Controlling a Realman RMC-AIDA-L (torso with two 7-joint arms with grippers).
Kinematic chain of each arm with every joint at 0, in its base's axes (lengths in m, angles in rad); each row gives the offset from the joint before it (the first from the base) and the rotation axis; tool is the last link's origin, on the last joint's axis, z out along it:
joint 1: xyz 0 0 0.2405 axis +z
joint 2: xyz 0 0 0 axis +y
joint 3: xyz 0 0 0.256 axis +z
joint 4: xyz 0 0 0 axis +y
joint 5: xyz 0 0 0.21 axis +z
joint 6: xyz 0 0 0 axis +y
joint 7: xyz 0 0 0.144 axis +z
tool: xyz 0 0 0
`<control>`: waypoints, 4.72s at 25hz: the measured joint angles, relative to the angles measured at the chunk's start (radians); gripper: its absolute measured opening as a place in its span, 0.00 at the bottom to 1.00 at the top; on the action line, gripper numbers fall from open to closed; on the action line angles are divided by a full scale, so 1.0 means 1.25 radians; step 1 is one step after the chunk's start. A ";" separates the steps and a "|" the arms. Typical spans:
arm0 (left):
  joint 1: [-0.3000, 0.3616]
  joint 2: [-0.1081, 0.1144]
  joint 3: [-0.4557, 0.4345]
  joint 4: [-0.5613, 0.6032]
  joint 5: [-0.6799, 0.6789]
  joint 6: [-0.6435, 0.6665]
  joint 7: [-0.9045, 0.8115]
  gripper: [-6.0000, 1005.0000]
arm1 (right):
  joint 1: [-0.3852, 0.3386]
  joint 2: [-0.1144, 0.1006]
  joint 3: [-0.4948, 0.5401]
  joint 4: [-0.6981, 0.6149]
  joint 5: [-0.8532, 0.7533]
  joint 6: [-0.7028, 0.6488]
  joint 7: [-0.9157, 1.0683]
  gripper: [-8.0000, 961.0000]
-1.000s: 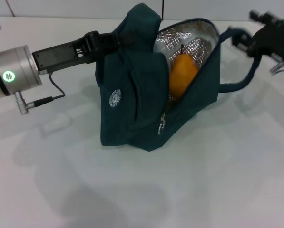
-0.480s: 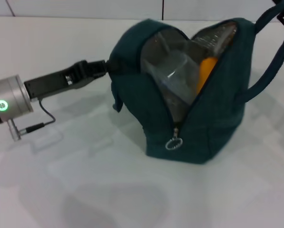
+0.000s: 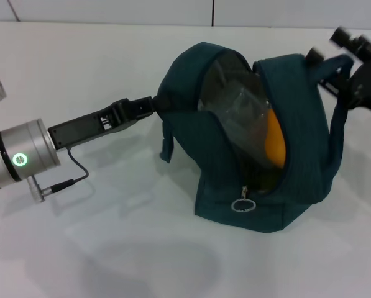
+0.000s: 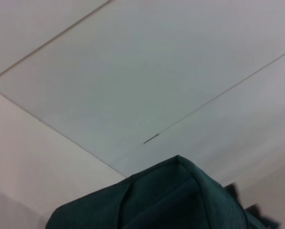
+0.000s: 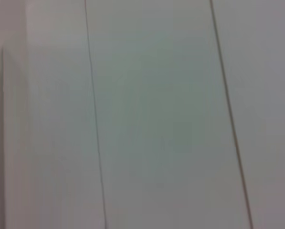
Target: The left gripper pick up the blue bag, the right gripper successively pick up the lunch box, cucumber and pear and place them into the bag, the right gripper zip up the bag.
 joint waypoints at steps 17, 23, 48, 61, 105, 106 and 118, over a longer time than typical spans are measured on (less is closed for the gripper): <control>0.003 0.002 -0.061 -0.001 -0.012 -0.016 0.029 0.06 | -0.101 -0.038 -0.016 0.058 -0.057 -0.147 0.099 0.69; 0.006 0.000 -0.061 -0.004 -0.012 -0.023 0.029 0.06 | -0.107 -0.031 -0.019 0.056 -0.073 -0.338 0.136 0.69; 0.034 -0.002 -0.057 -0.058 -0.090 -0.034 0.070 0.06 | 0.069 -0.013 0.064 -0.008 -0.494 -0.226 0.509 0.69; 0.023 -0.001 -0.055 -0.060 -0.085 -0.040 0.080 0.06 | 0.036 -0.048 0.086 0.001 -0.571 -0.343 0.518 0.69; 0.012 -0.001 -0.033 -0.071 -0.070 -0.035 0.080 0.06 | 0.133 0.009 -0.009 -0.045 -0.545 0.061 0.529 0.69; 0.012 -0.001 -0.033 -0.071 -0.070 -0.035 0.080 0.06 | 0.133 0.009 -0.012 -0.044 -0.539 0.075 0.529 0.69; 0.012 0.000 -0.033 -0.069 -0.070 -0.036 0.080 0.06 | 0.130 0.009 -0.092 -0.041 -0.465 0.165 0.530 0.69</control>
